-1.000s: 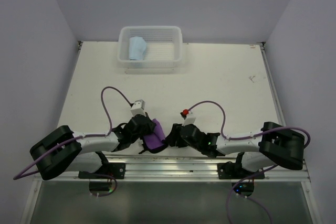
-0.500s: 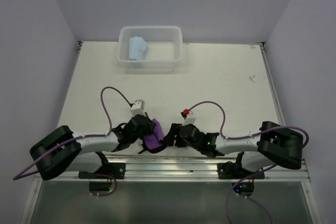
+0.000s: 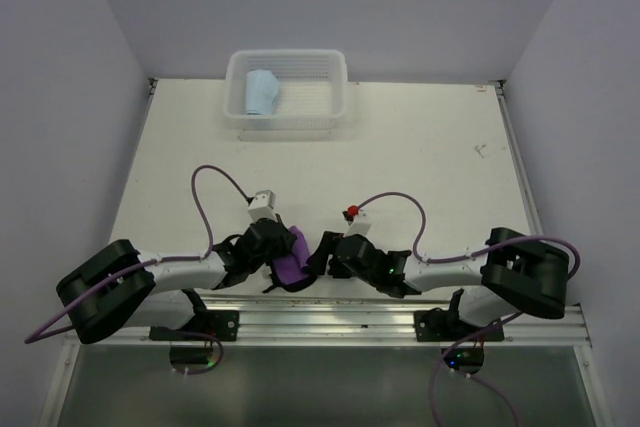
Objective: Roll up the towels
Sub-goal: Roll the towel
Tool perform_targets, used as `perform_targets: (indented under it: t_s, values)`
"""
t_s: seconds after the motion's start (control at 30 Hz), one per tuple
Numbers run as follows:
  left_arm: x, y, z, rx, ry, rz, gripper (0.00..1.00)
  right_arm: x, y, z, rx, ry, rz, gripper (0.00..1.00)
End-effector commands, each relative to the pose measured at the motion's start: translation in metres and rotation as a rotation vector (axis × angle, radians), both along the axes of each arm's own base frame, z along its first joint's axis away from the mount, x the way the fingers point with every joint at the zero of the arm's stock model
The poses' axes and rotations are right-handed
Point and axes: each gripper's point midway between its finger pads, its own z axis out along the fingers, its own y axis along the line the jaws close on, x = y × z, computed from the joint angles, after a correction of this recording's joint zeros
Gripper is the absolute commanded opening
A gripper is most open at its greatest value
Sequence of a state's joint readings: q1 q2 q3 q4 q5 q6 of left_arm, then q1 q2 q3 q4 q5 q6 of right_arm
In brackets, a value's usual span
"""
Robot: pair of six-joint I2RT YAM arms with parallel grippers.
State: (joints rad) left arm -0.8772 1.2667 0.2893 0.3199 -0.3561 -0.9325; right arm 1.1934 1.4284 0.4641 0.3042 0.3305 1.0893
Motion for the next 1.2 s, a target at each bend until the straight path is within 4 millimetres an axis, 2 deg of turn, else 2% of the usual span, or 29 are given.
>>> perform_targets:
  t_s: [0.0,0.2,0.37,0.57,0.87,0.97,1.1,1.13,1.17]
  values:
    - [-0.014,0.036,-0.033,0.155,0.073,0.045,0.0,0.008,0.018,0.011,0.064,-0.003,-0.02,0.69]
    - [-0.014,0.038,-0.034,0.159,0.074,0.05,0.0,0.001,0.032,0.008,0.111,0.027,0.02,0.67]
    - [-0.015,0.039,-0.035,0.156,0.077,0.058,0.0,-0.01,0.043,0.004,0.066,0.003,0.089,0.66]
    - [-0.014,0.039,-0.033,0.154,0.073,0.064,0.0,-0.017,0.047,-0.006,0.045,0.016,0.105,0.59]
    - [-0.014,0.042,-0.032,0.158,0.066,0.067,0.0,-0.019,0.032,-0.023,-0.076,0.003,0.092,0.34]
    - [-0.013,0.041,-0.03,0.163,0.059,0.06,0.0,-0.02,0.034,-0.018,-0.097,-0.024,0.108,0.29]
    - [-0.005,0.033,-0.016,0.173,0.035,0.026,0.0,-0.018,0.028,-0.011,-0.145,-0.067,0.114,0.14]
    - [-0.004,0.03,-0.013,0.17,0.034,0.017,0.0,-0.017,0.029,-0.004,-0.146,-0.088,0.119,0.11]
    - [-0.003,0.028,-0.01,0.165,0.033,0.01,0.03,-0.017,0.027,-0.002,-0.158,-0.096,0.12,0.07]
